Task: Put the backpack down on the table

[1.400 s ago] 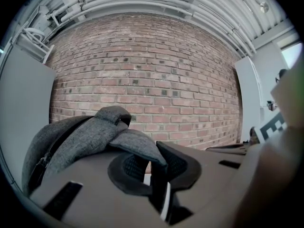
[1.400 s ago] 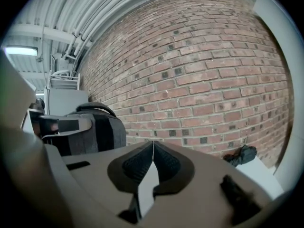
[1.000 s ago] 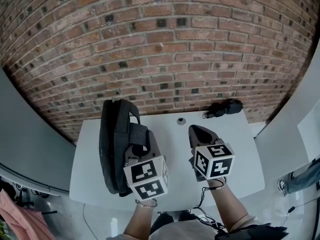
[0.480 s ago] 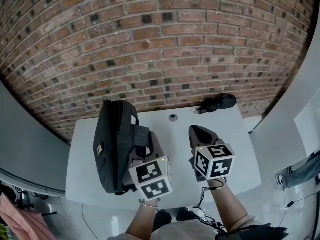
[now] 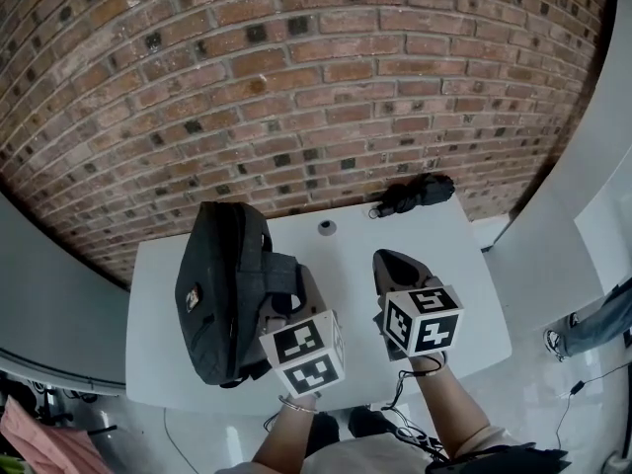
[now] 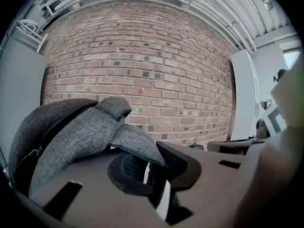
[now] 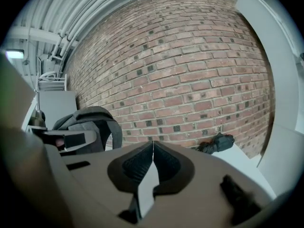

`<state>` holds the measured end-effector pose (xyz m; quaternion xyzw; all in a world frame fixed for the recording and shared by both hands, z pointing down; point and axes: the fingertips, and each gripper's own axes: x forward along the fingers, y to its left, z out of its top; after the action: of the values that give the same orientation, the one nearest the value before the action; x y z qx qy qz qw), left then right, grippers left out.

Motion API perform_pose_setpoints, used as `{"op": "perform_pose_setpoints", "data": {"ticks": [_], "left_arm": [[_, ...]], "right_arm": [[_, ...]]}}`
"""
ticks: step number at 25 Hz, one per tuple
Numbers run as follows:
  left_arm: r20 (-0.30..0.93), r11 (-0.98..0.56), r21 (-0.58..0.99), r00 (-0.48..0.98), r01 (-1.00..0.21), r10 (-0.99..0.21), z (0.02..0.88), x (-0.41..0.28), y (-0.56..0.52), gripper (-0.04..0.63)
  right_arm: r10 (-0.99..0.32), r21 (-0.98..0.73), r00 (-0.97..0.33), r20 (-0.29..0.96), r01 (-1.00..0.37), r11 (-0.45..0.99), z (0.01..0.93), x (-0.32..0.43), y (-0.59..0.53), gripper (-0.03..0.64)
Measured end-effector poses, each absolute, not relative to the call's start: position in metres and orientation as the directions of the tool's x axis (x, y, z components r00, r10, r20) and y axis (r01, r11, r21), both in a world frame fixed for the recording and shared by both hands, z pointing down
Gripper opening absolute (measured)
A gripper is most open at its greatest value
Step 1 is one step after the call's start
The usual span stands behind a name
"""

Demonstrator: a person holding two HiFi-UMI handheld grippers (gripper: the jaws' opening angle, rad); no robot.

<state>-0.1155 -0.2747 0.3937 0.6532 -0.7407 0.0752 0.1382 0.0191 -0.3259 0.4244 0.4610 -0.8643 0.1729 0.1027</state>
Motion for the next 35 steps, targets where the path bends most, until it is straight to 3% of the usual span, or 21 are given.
{"op": "perform_pose_setpoints", "data": {"ticks": [35], "left_arm": [[0.460, 0.016, 0.083, 0.024, -0.996, -0.887, 0.488, -0.022, -0.302, 0.055]], "right_arm": [[-0.763, -0.258, -0.496, 0.414, -0.868, 0.424, 0.489, 0.089, -0.328, 0.031]]}}
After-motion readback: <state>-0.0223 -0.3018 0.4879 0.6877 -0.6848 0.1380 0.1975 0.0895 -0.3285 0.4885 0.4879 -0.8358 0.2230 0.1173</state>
